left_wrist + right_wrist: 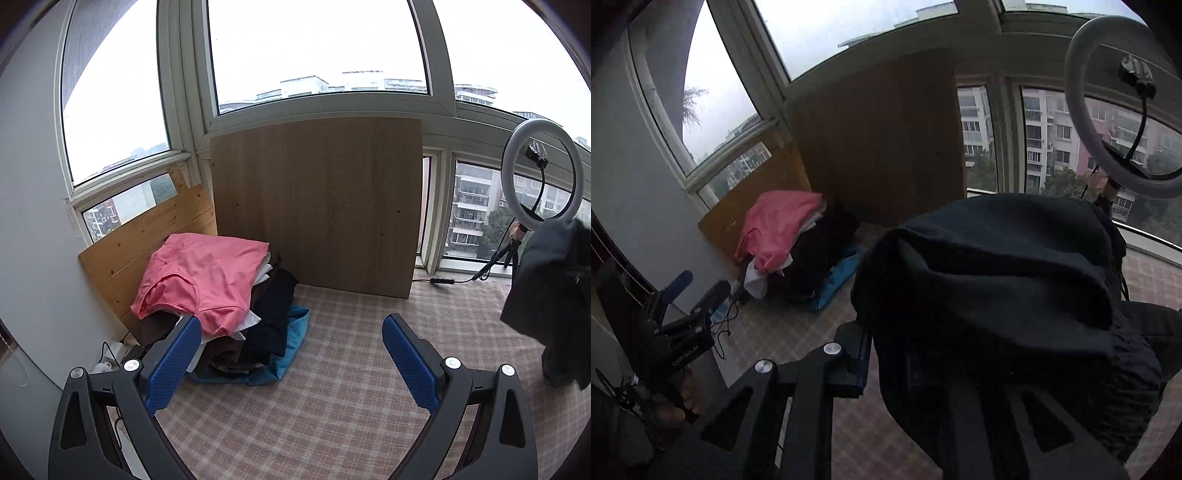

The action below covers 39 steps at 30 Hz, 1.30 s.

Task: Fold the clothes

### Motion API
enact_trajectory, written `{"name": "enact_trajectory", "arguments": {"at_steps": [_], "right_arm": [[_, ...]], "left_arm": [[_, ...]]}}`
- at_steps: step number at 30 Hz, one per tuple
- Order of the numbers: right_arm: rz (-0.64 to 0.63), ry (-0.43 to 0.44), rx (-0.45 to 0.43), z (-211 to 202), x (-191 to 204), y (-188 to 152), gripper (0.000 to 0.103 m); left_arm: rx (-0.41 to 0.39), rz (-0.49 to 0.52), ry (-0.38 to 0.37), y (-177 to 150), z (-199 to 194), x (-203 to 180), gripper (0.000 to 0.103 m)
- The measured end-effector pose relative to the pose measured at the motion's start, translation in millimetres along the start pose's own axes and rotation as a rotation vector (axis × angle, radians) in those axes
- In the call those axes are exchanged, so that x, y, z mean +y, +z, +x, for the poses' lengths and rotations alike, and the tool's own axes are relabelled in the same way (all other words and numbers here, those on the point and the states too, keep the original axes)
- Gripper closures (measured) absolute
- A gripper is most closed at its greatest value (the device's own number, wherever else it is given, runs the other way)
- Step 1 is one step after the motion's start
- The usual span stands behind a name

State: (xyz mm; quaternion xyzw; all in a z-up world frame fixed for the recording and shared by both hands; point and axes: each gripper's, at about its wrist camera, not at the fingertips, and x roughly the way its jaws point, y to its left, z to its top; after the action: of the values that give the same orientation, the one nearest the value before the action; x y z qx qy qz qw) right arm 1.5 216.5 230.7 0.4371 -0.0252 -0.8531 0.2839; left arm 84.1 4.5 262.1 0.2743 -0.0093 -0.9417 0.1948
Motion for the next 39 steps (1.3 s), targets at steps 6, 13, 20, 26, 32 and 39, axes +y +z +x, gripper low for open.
{"name": "enact_trajectory", "arguments": {"at_steps": [6, 13, 20, 26, 32, 39], "right_arm": [[-0.081, 0.039, 0.033, 10.7, 9.7, -70.2, 0.075], [0.354, -0.384, -0.089, -62.8, -185.9, -133.1, 0.032], [0.898, -0.411, -0.056, -65.2, -354.7, -214.0, 0.032], [0.942, -0.372, -0.062, -35.1, -392.3, -211.6, 0.029], [0.835, -0.365, -0.064, -8.3, -389.5, -181.3, 0.027], [0.728, -0.408, -0.090, -2.1, -371.8, -162.7, 0.097]], "left_arm": [[0.120, 0.009, -0.007, -34.7, 27.4, 26.0, 0.004], [0.316, 0.107, -0.239, -76.9, 79.1, -41.5, 0.004], [0.468, 0.159, -0.577, -106.0, 94.7, -156.1, 0.004], [0.455, 0.336, -0.490, -124.2, 110.4, -234.0, 0.005], [0.460, 0.138, -0.464, -106.8, 127.6, -169.3, 0.085], [0.341, -0.061, -0.253, -83.8, 111.0, -30.0, 0.088]]}}
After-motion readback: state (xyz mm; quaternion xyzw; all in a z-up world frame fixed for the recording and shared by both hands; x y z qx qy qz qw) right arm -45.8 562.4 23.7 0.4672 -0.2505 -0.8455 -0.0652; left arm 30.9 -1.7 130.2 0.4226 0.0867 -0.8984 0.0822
